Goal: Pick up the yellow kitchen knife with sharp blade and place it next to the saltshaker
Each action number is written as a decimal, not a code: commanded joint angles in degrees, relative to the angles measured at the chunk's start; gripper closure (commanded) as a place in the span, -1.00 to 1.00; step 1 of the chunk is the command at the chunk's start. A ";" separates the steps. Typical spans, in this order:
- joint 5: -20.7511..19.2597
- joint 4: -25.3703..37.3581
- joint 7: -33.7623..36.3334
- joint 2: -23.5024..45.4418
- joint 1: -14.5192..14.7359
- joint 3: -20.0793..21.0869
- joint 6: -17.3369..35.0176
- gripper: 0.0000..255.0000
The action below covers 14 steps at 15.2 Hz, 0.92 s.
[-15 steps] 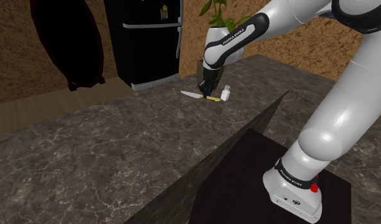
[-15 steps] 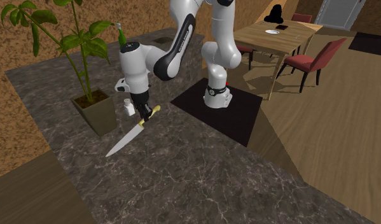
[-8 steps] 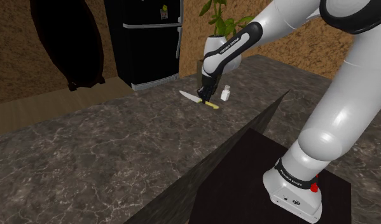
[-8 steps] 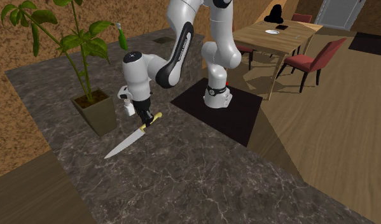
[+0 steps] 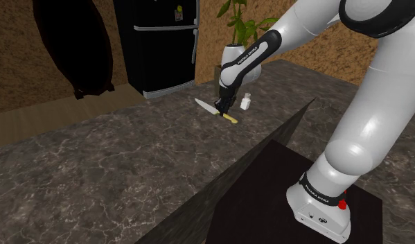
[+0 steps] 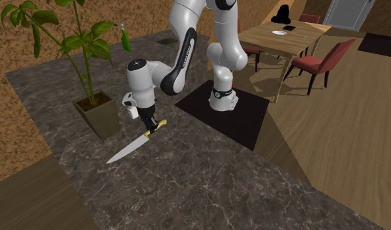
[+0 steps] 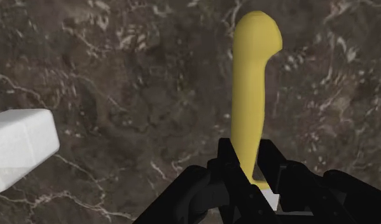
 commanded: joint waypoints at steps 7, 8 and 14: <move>0.00 0.00 0.00 0.02 0.00 0.00 0.03 -1.00; 0.00 0.00 0.00 0.02 0.00 0.00 0.03 -1.00; 0.69 1.51 -0.46 -5.51 0.11 0.28 -7.01 -1.00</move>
